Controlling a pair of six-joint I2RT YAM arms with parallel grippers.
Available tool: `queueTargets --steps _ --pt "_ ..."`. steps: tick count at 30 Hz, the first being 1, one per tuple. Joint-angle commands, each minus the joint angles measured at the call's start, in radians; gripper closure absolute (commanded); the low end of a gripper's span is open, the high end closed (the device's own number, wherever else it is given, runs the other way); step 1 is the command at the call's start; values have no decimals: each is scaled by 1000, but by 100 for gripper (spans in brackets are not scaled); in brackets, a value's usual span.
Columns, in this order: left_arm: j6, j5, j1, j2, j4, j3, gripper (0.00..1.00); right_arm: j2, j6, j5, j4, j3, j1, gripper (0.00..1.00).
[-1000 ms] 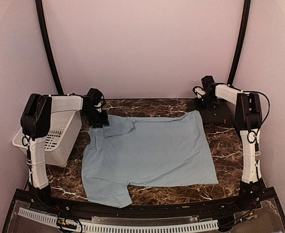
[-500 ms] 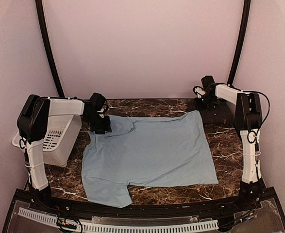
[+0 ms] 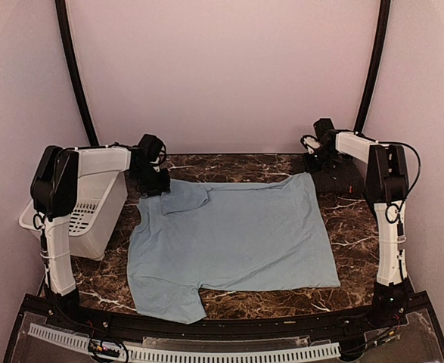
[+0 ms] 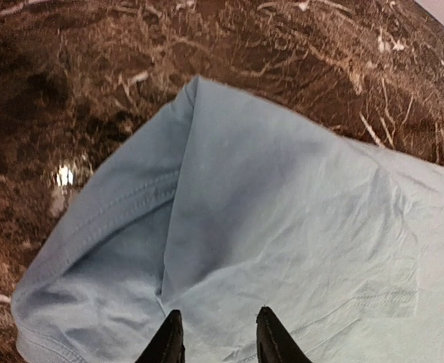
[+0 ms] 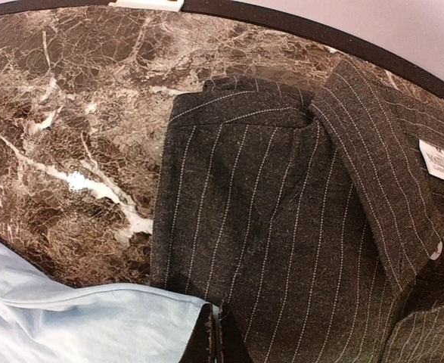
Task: Fold and stack the mixed laundry pile
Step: Adjust the flattened T-shirt at the center of the board.
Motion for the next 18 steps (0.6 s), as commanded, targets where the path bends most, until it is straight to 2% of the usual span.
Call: queueTargets --steps 1,6,13,18 --pt "33 -15 25 39 -49 101 67 -56 -1 8 13 -9 -7 100" --pt "14 33 25 38 -76 88 67 -54 -3 10 13 -6 -7 100" --pt "-13 50 10 -44 -25 -71 68 -51 -1 8 10 2 -8 100" --pt "-21 56 -2 -44 -2 -107 68 -50 -1 6 9 3 -8 100"
